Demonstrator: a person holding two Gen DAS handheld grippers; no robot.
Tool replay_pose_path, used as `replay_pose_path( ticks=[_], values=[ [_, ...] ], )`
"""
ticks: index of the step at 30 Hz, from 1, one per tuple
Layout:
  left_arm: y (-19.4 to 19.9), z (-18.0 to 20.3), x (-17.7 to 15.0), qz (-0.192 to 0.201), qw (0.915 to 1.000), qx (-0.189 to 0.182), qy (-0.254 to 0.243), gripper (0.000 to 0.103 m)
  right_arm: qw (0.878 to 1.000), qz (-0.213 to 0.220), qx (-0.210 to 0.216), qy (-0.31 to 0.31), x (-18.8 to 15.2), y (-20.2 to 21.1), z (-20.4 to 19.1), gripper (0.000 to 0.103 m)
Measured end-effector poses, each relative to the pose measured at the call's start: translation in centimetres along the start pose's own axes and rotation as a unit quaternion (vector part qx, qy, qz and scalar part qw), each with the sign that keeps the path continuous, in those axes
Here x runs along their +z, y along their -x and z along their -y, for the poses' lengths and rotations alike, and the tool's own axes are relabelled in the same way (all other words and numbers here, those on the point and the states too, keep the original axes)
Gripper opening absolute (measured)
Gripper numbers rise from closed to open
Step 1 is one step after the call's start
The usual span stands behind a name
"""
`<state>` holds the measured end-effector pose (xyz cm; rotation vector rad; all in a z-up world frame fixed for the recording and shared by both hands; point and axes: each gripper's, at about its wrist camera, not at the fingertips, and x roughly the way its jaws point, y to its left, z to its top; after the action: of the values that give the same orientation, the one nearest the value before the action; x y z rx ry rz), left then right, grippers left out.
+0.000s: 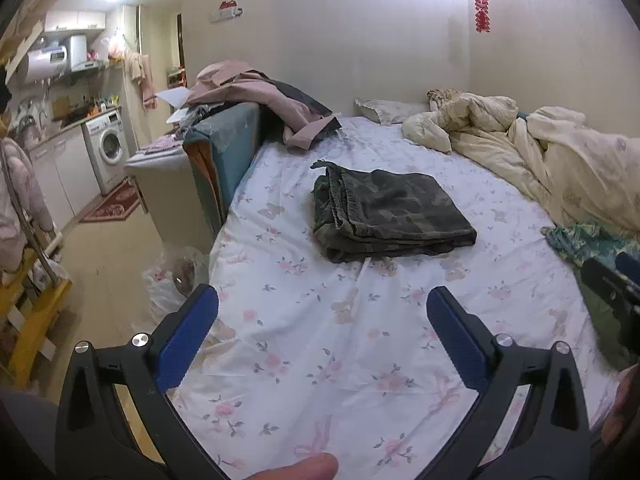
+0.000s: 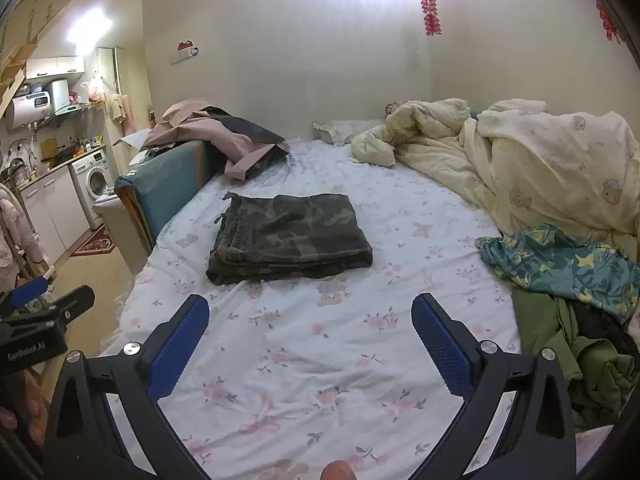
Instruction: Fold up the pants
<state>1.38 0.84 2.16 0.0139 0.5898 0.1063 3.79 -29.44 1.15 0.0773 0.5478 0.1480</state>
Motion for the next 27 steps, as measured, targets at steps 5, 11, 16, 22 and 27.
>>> replay_pose_path(
  ticks=[5,11,16,22,27],
  values=[
    [0.08,0.22,0.13,0.007,1.0,-0.001,-0.001,0.103,1.0,0.0,0.0,0.0,0.03,-0.14,0.04,0.103],
    [0.06,0.31,0.18,0.01,0.9999,-0.001,-0.002,0.103,1.0,0.003,0.001,0.003,-0.04,-0.01,-0.25,0.103],
    [0.03,0.21,0.4,0.011,0.9999,-0.003,0.004,0.103,1.0,0.002,-0.001,0.004,-0.07,-0.1,-0.39,0.103],
    [0.01,0.3,0.42,0.013,0.9999,-0.002,0.003,0.103,1.0,0.004,-0.001,0.005,-0.04,-0.09,-0.29,0.103],
    [-0.02,0.31,0.4,0.015,0.9999,-0.001,0.003,0.103,1.0,0.004,-0.001,0.005,-0.03,-0.09,-0.33,0.103]
  ],
)
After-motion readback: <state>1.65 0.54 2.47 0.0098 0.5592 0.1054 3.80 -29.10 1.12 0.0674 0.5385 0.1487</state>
